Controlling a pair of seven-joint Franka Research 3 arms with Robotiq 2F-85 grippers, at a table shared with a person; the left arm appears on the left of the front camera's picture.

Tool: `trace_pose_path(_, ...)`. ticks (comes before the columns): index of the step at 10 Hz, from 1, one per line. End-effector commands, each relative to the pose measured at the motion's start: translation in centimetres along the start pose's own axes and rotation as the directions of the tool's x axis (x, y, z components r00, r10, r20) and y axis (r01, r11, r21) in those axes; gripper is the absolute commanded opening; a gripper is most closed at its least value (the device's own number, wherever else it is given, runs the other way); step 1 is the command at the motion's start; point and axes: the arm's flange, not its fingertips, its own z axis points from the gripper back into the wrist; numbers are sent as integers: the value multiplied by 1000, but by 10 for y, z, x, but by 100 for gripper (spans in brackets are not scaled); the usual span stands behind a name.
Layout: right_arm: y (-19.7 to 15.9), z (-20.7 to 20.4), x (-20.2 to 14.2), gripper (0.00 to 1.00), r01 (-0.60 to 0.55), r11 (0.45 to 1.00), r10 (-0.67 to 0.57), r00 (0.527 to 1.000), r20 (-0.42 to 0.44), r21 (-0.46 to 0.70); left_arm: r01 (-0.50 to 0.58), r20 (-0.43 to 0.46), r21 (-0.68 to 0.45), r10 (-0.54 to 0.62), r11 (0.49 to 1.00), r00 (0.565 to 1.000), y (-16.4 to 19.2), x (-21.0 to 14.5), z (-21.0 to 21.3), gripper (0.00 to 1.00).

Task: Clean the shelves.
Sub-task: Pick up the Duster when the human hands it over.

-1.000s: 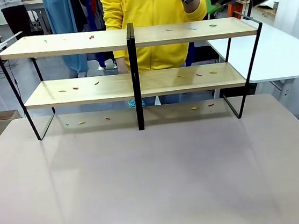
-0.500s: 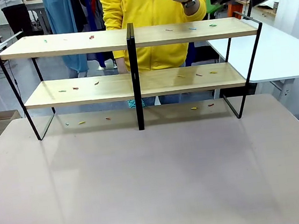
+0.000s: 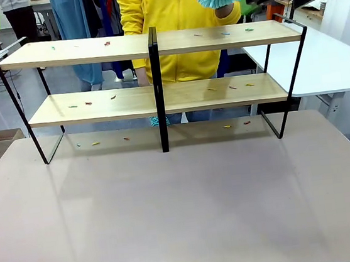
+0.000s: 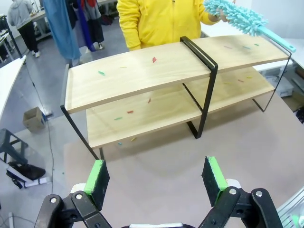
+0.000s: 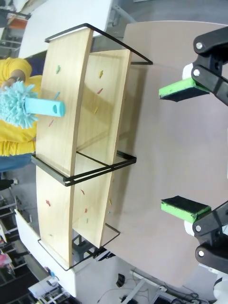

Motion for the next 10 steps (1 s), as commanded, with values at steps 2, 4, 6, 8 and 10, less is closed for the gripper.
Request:
trace_pose_path(2, 4, 4, -8, 100, 54, 998, -54, 998, -22, 10, 7, 7, -12, -7, 1000, 1000, -3, -2, -5, 100)
trace_pose_path(4, 3, 2, -10, 100, -72, 997, 73, 996, -46, 26, 17, -1, -22, -17, 1000, 1000, -2, -3, -8, 100)
trace_pose_path(6, -1, 2, -15, 100, -300, 953, 301, 952, -44, 36, 20, -3, -27, -20, 999, 1000, -4, -3, -9, 100)
trace_pose_path(8, 0, 5, -20, 100, -423, 899, 427, 904, -10, 112, 29, -6, -29, -29, 999, 1000, -5, -3, -10, 100)
trace_pose_path(10, -3, 5, -18, 100, -392, 907, 396, 918, -2, 152, 35, -8, -25, -35, 999, 999, -5, -3, -11, 100)
